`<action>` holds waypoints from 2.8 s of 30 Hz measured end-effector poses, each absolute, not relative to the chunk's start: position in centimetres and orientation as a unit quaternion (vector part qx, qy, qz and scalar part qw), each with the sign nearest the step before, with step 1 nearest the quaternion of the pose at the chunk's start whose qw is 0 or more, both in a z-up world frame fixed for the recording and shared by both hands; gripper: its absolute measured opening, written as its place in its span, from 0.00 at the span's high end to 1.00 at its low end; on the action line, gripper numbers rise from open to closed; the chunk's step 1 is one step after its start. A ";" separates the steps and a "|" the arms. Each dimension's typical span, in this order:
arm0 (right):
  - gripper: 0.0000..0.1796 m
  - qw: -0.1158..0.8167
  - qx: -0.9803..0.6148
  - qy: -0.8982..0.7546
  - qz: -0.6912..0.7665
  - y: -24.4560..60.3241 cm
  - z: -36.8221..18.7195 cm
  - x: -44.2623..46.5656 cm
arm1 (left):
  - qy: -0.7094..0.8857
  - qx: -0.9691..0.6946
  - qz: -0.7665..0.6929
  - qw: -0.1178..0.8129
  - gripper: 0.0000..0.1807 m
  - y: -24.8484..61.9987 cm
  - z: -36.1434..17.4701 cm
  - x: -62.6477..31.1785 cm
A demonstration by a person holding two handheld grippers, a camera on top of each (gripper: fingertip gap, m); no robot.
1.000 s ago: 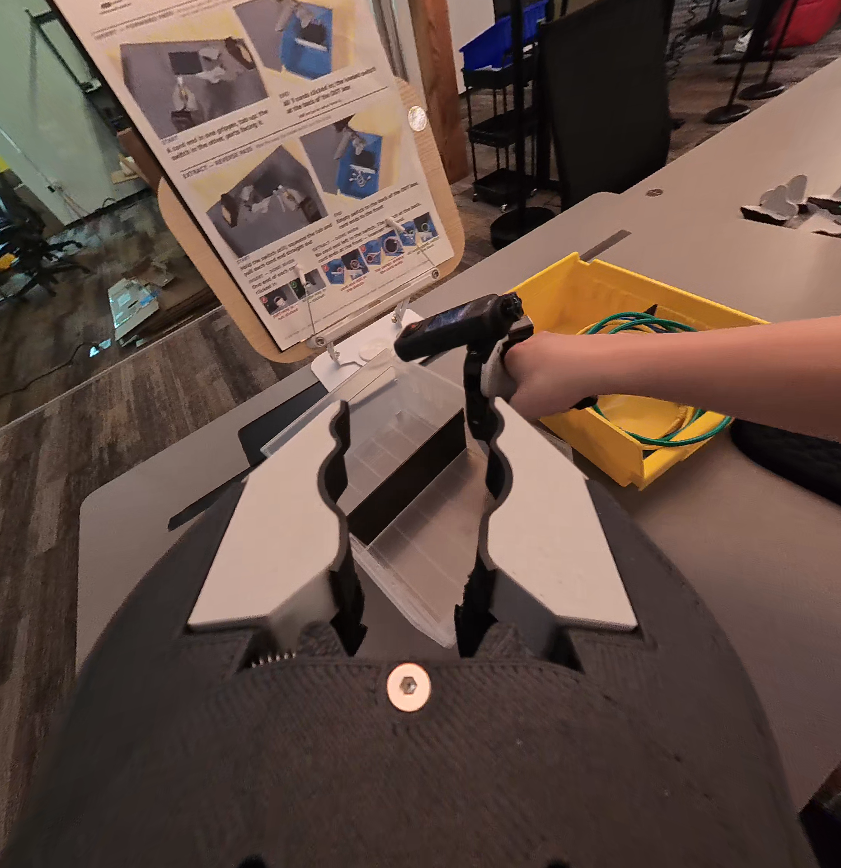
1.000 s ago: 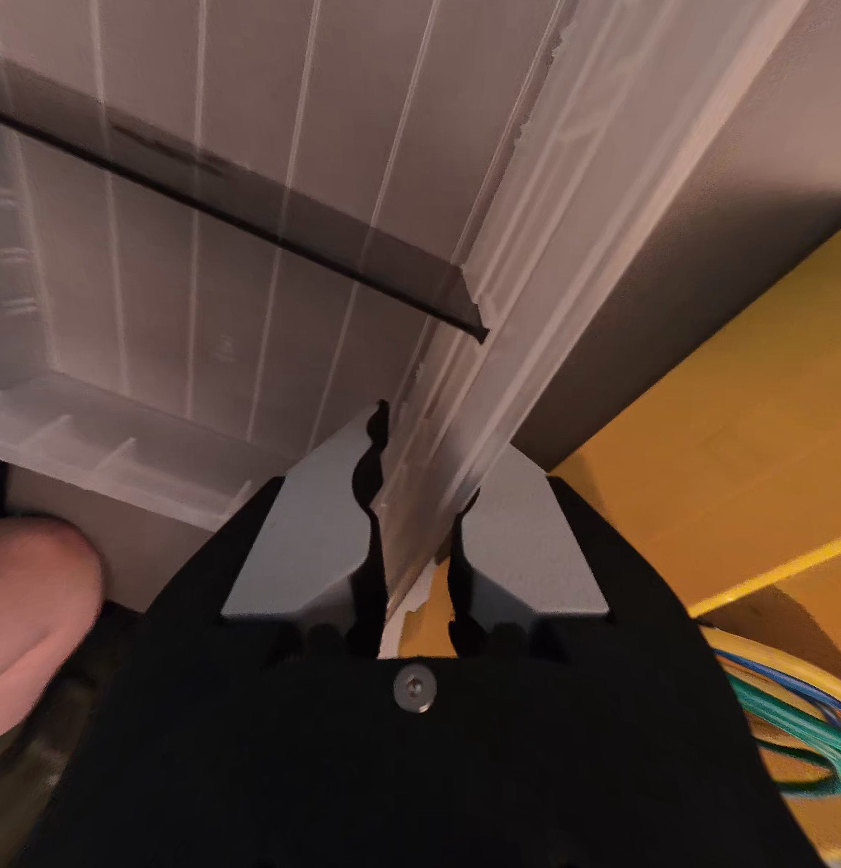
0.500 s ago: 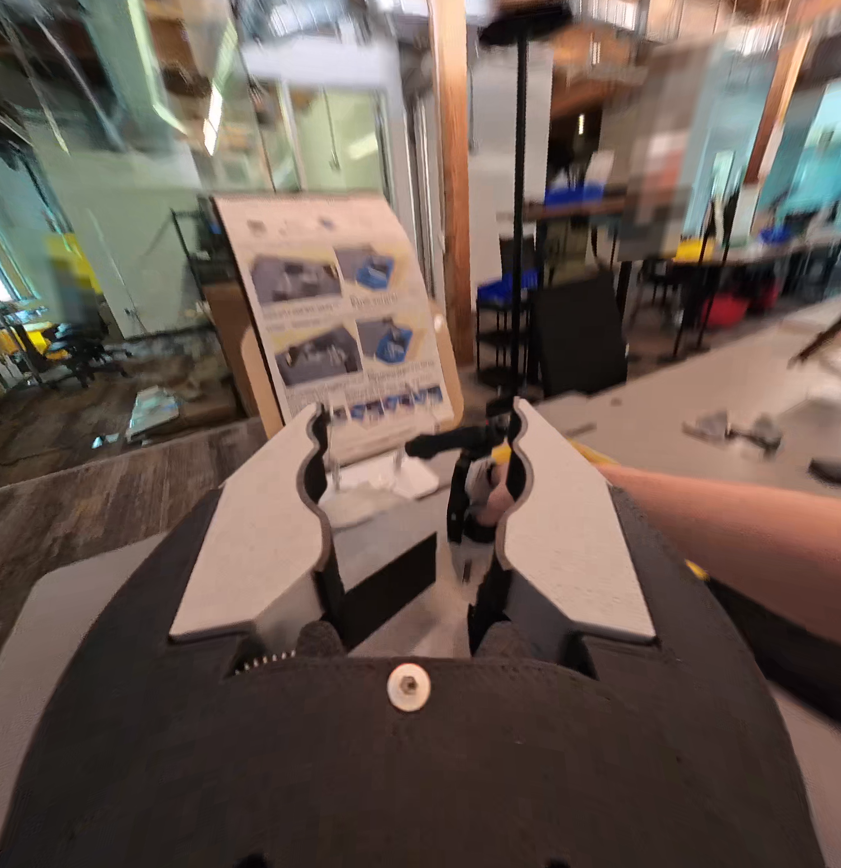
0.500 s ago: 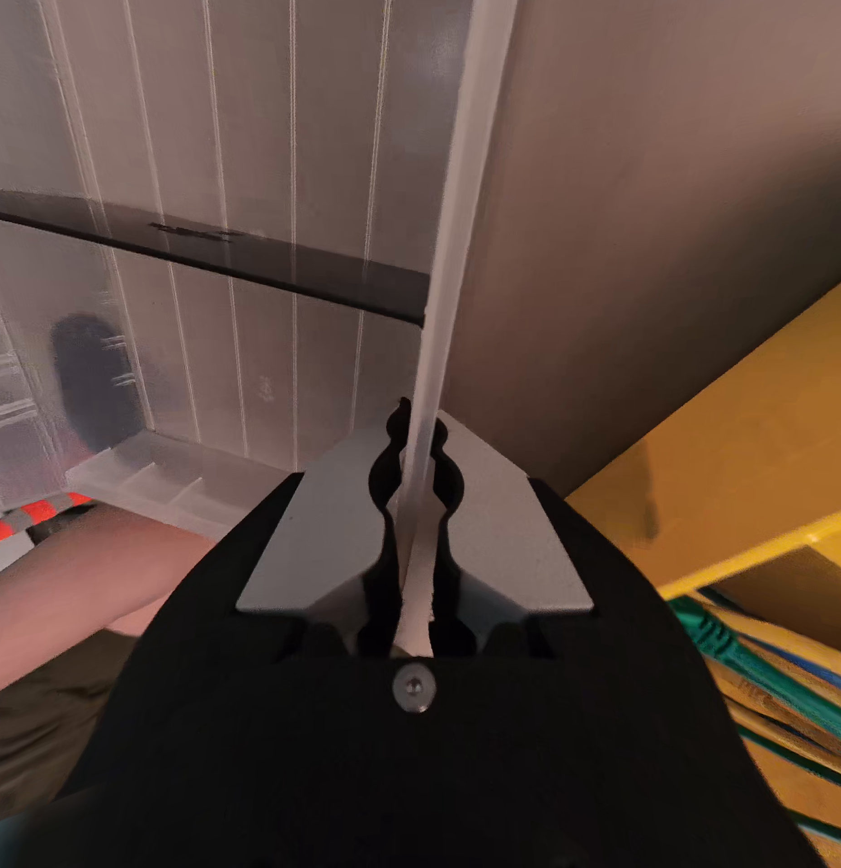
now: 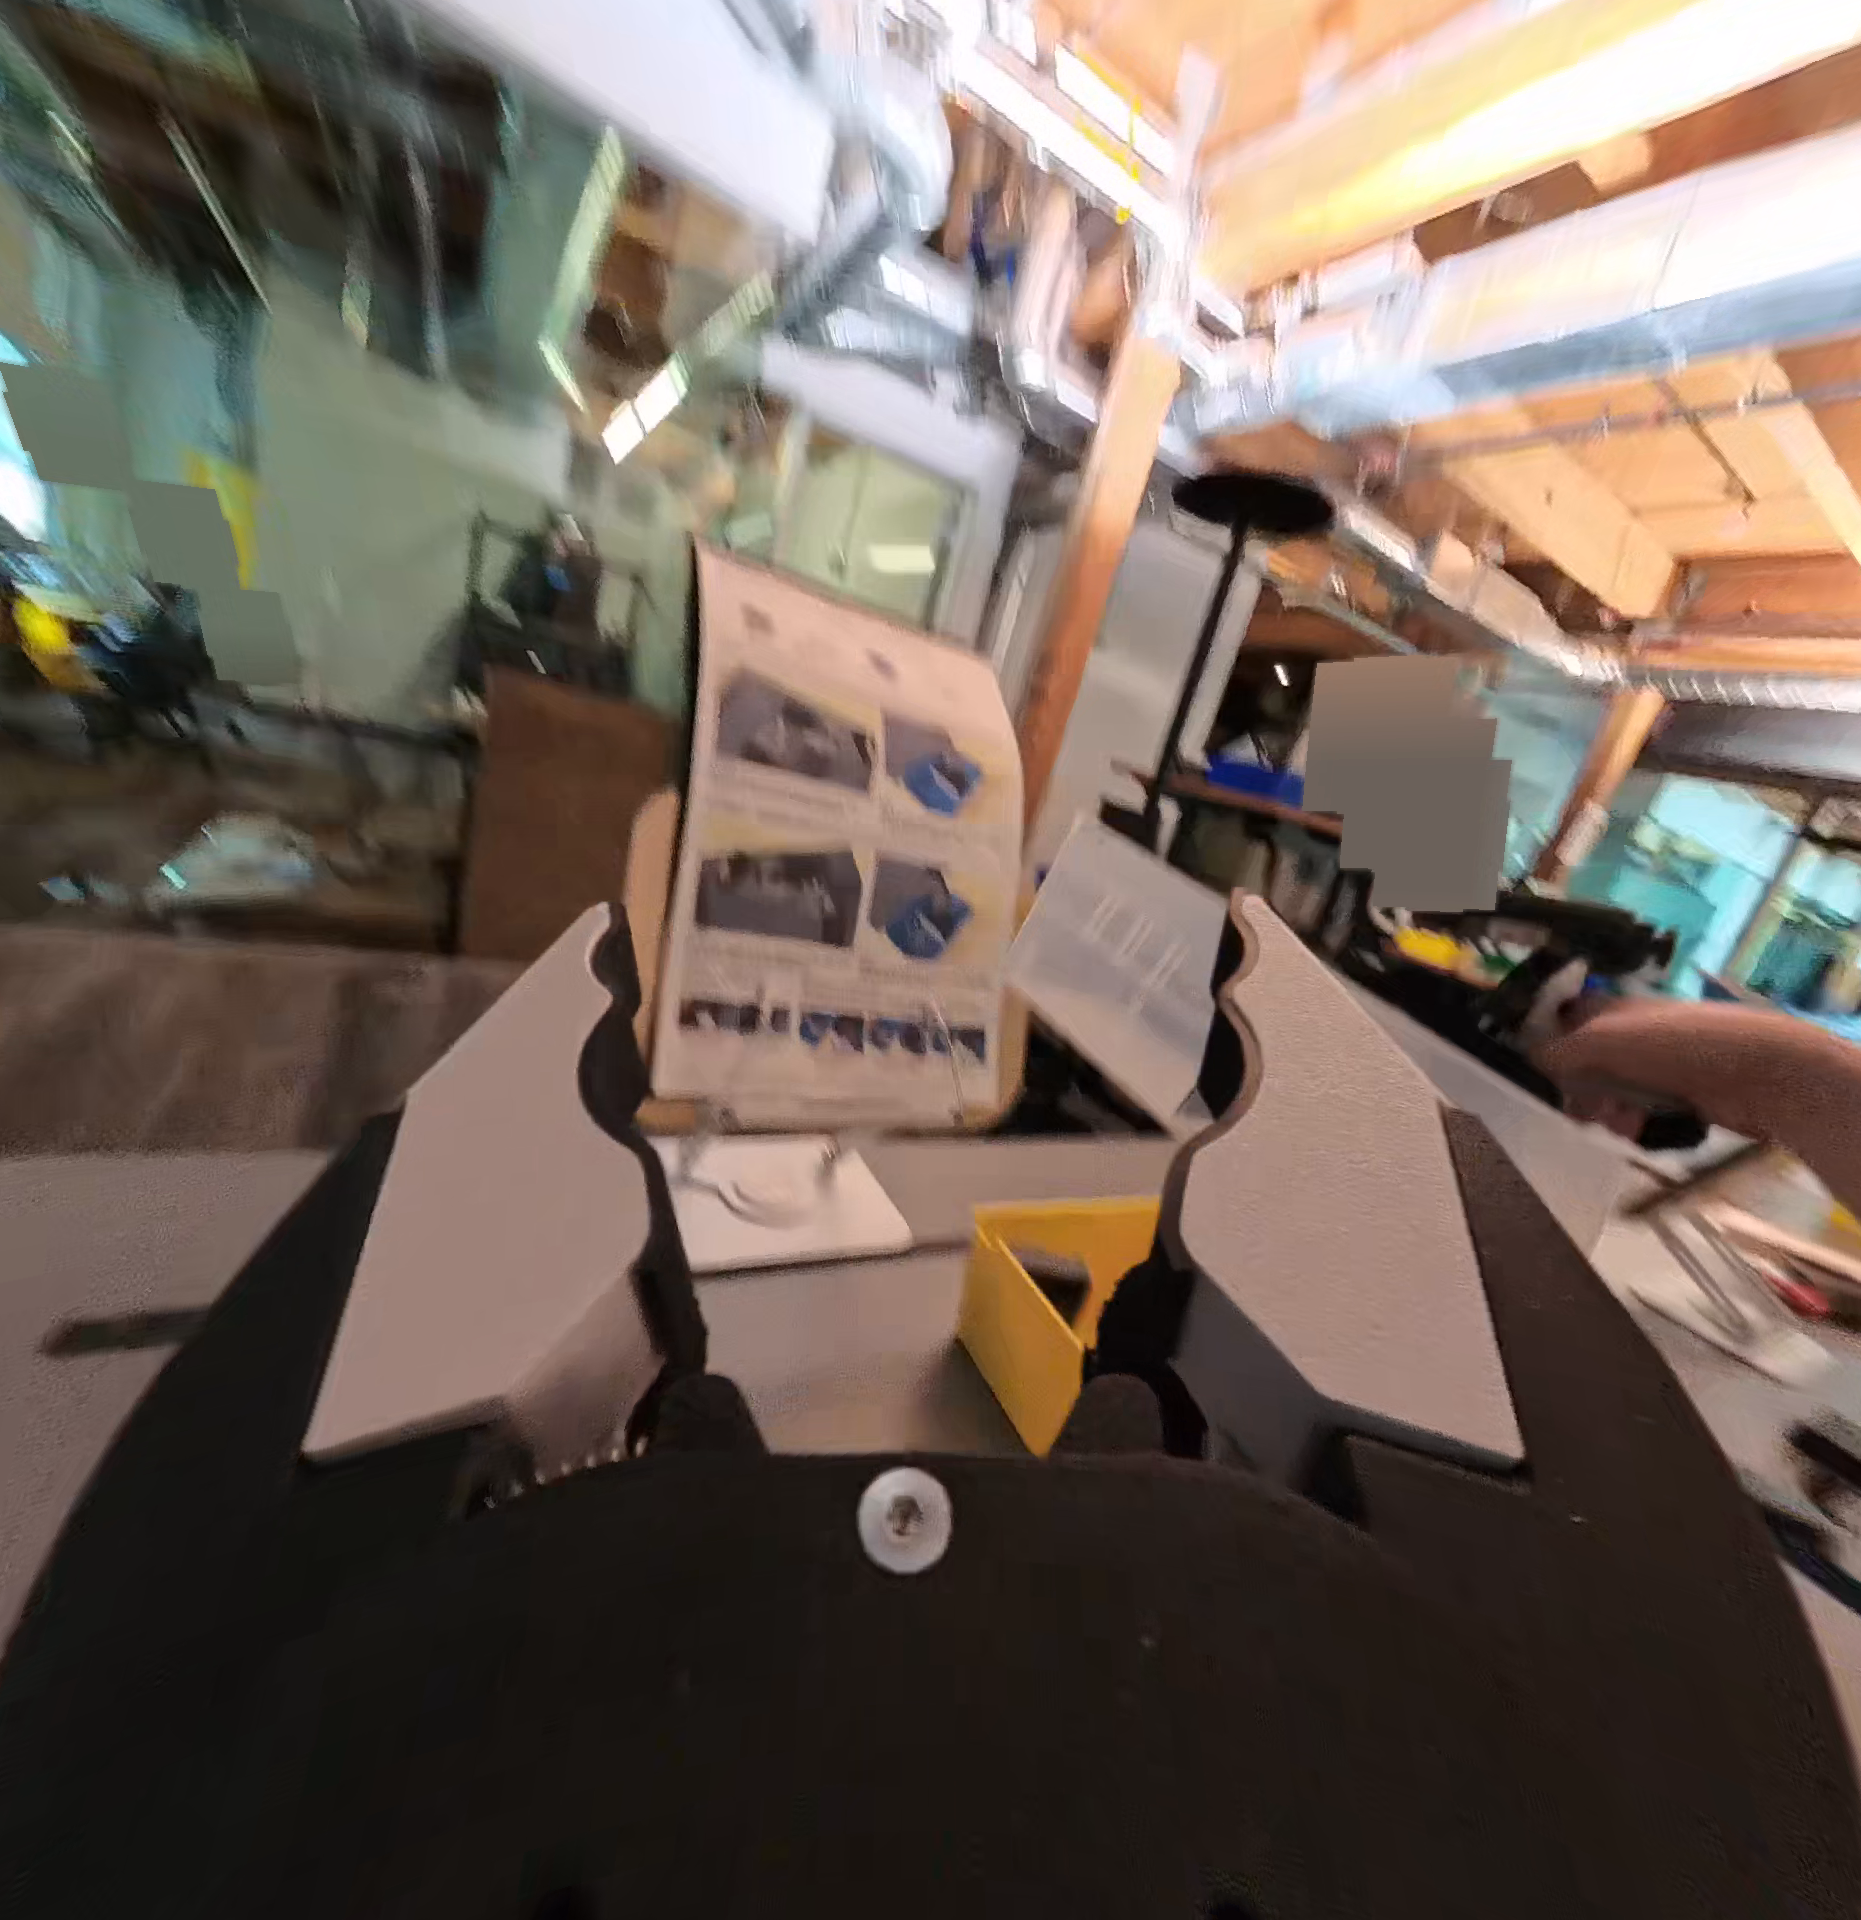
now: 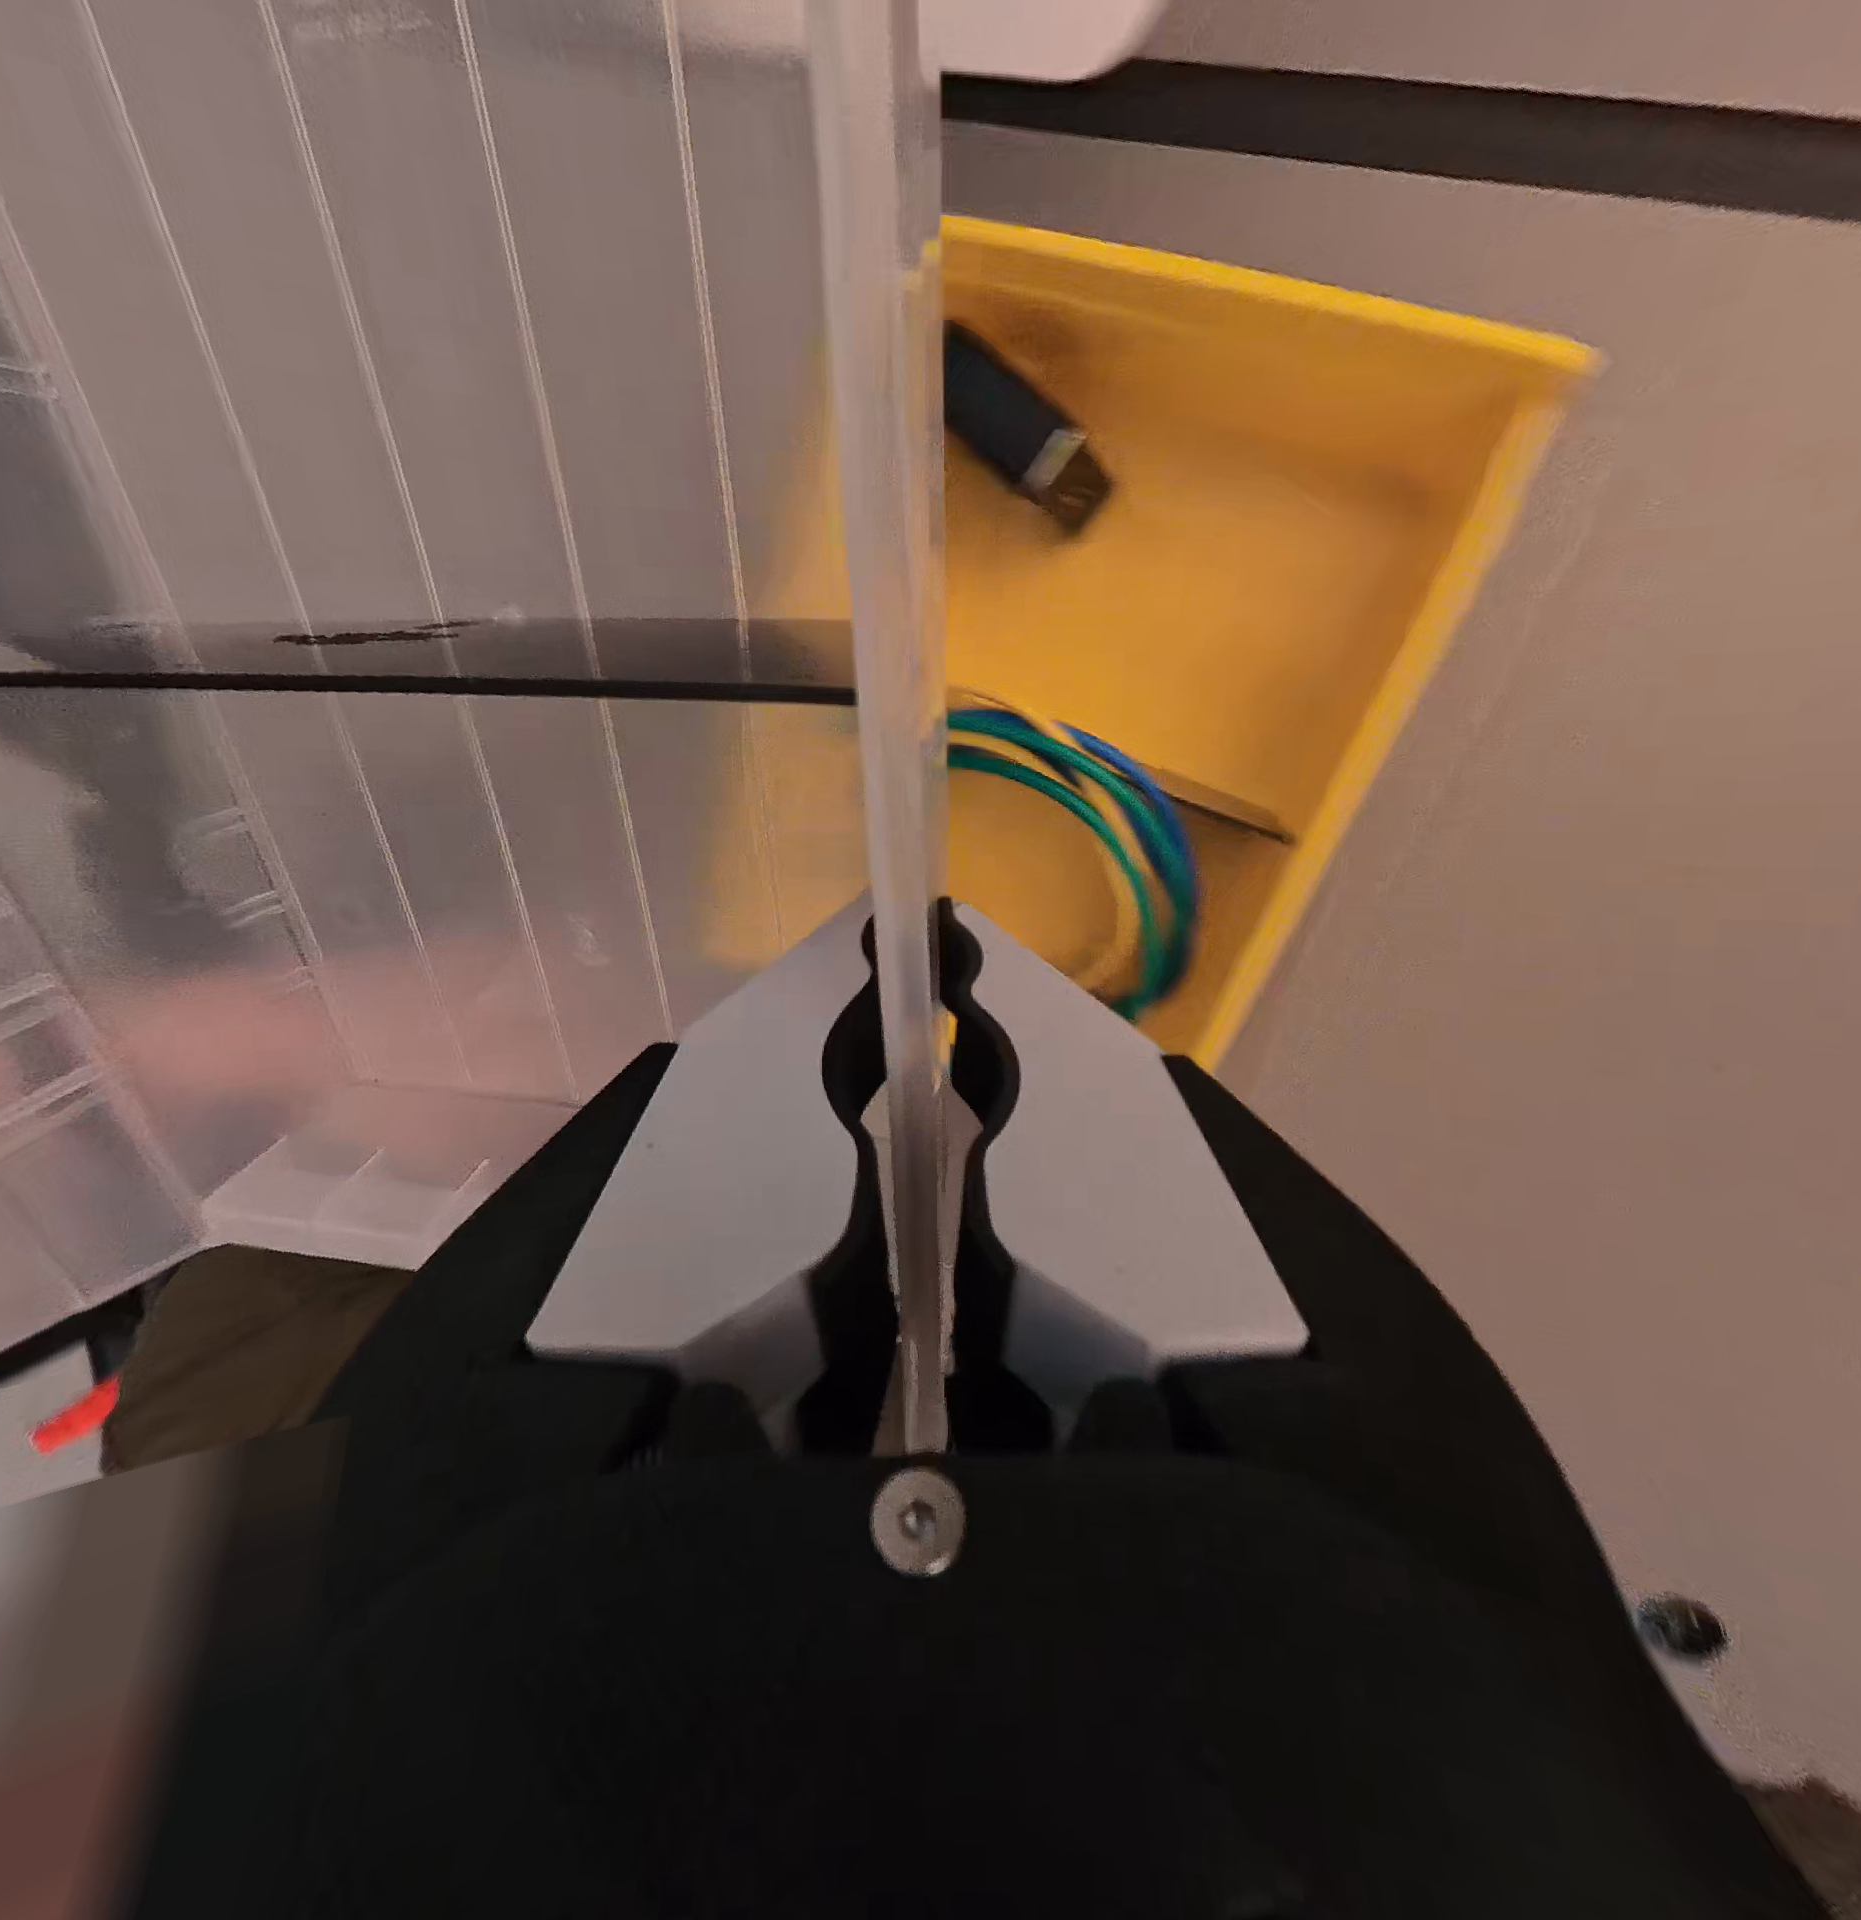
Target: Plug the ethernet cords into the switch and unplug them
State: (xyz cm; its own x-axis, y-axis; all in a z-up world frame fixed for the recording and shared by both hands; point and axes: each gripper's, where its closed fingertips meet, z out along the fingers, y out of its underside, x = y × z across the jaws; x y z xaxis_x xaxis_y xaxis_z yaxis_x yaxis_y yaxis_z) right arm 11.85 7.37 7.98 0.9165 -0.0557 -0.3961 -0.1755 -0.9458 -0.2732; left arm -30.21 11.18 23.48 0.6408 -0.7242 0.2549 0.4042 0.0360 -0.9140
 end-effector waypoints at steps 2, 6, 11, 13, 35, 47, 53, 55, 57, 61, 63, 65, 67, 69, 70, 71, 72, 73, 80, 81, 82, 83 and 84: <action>0.99 0.159 -0.966 0.103 0.173 4.1 8.0 17.0 | 0.183 -0.606 -0.426 0.646 0.38 12.8 21.5 -26.9; 0.99 0.158 -0.959 0.193 0.136 -2.7 5.9 25.9 | 0.270 -0.658 -0.443 0.547 0.39 14.2 17.6 -19.2; 0.97 0.152 -0.941 0.284 0.104 -9.7 1.1 33.3 | 0.368 -0.723 -0.399 0.427 0.41 14.1 10.5 -9.3; 0.97 0.145 -0.934 0.312 0.099 -11.8 -1.0 35.0 | 0.408 -0.739 -0.390 0.368 0.42 13.1 7.1 -5.5; 0.97 0.061 -0.944 0.305 0.113 -14.2 -11.1 35.6 | 0.542 -0.808 -0.231 0.028 0.81 8.5 -10.5 -1.2; 0.96 0.061 -0.964 0.235 0.110 -8.7 -12.1 31.7 | 0.444 -0.875 -0.184 0.054 0.97 18.6 -9.8 -12.3; 0.96 0.067 -0.972 0.187 0.123 -3.9 -12.9 27.6 | 0.326 -0.920 -0.204 0.079 0.90 23.1 -9.7 -22.1; 0.96 0.068 -0.974 0.173 0.127 -2.5 -13.3 26.3 | 0.280 -0.927 -0.233 0.085 0.93 23.7 -9.5 -24.7; 0.96 0.066 -0.977 0.161 0.123 -1.5 -13.7 25.4 | 0.223 -0.939 -0.239 0.107 0.93 24.8 -9.4 -27.9; 0.96 0.074 -0.977 0.164 0.118 -0.4 -14.0 25.1 | 0.136 -0.957 -0.213 0.141 0.95 25.5 -9.3 -34.2; 0.96 0.081 -0.973 0.177 0.122 -0.5 -14.0 25.6 | 0.141 -0.960 -0.189 0.149 0.96 25.0 -9.3 -35.8; 0.96 0.084 -0.970 0.194 0.121 -1.0 -14.0 26.7 | 0.155 -0.962 -0.166 0.153 0.98 24.6 -9.3 -36.5; 0.96 0.087 -0.967 0.209 0.116 -1.7 -14.0 28.0 | 0.178 -0.960 -0.147 0.158 0.98 24.6 -9.4 -36.6; 0.96 0.085 -0.963 0.225 0.118 -2.5 -14.0 28.8 | 0.187 -0.959 -0.141 0.161 0.98 24.6 -9.4 -36.5; 0.96 0.085 -0.962 0.231 0.120 -2.9 -14.0 29.0 | 0.187 -0.958 -0.144 0.163 0.98 24.6 -9.4 -36.5; 0.96 0.086 -0.960 0.236 0.123 -3.2 -14.0 29.2 | 0.183 -0.958 -0.152 0.164 0.98 24.6 -9.4 -36.5; 0.95 0.089 -0.958 0.241 0.126 -3.3 -14.0 29.3 | 0.179 -0.957 -0.162 0.164 0.98 24.5 -9.3 -36.5; 0.95 0.095 -0.956 0.246 0.131 -3.4 -14.0 29.4 | 0.176 -0.955 -0.172 0.164 0.97 24.5 -9.3 -36.5; 0.96 0.109 -0.954 0.257 0.108 -3.3 -14.0 29.5 | 0.171 -0.950 -0.199 0.169 0.96 24.5 -9.2 -36.5; 0.96 0.109 -0.956 0.255 0.100 -3.3 -14.0 29.5 | 0.166 -0.949 -0.205 0.171 0.96 24.6 -9.2 -36.5; 0.97 0.108 -0.957 0.253 0.095 -3.2 -14.1 29.5 | 0.159 -0.948 -0.211 0.175 0.96 24.8 -9.1 -36.6; 0.97 0.107 -0.957 0.253 0.093 -3.2 -14.1 29.4 | 0.152 -0.948 -0.215 0.180 0.96 25.1 -9.1 -36.7; 0.97 0.107 -0.957 0.253 0.094 -3.2 -14.1 29.3 | 0.145 -0.947 -0.217 0.185 0.96 25.4 -9.1 -36.9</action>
